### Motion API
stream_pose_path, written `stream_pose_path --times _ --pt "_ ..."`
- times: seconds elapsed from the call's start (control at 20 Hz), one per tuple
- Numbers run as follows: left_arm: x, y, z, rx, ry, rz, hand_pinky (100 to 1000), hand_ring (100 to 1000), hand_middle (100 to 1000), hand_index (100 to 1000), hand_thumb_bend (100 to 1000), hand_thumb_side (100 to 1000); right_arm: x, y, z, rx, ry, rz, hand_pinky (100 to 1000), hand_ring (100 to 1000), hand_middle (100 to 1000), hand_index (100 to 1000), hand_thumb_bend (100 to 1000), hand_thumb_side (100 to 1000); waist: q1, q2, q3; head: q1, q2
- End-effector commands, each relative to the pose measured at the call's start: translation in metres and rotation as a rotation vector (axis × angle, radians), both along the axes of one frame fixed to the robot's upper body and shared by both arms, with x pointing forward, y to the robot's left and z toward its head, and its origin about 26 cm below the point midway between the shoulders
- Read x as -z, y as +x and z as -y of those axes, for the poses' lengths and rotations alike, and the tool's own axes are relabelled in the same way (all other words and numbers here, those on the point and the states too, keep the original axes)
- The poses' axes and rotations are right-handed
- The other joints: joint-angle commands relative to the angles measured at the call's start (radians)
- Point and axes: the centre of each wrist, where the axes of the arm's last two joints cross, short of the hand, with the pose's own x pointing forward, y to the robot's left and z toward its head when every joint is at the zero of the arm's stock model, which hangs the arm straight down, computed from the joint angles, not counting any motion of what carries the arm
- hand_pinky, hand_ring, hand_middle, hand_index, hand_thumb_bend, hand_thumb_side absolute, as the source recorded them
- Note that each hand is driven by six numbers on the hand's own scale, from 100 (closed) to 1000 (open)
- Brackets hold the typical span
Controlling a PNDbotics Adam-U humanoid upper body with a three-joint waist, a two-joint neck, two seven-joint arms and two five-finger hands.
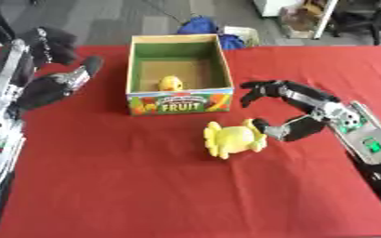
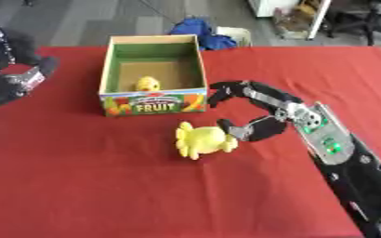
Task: Pick up objects on the table and place them in the box.
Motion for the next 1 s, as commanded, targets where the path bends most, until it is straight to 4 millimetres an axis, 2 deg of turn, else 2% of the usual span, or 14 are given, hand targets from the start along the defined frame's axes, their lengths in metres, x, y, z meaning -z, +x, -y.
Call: stream_pose_path --times 0.05,0.4,1.0 --pt "-0.008 -0.002 0.001 0.008 0.015 0.028 646 590 559 666 583 323 -0.002 0.005 -0.001 -0.179 -0.146 0.105 836 1000 690 819 191 361 0.002 -0.014 0.002 -0.004 -0.004" --pt "-0.007 -0.001 0.001 0.011 0.018 0.023 646 590 558 666 580 324 0.011 0.008 -0.004 -0.139 -0.223 0.154 831 1000 704 826 260 374 0.004 -0.013 0.005 -0.004 -0.008" --pt "-0.006 -0.001 0.002 0.011 0.02 0.019 646 591 558 667 579 326 0.015 0.011 -0.007 0.048 -0.278 0.326 813 1000 732 844 324 332 0.007 -0.014 0.008 -0.009 -0.012"
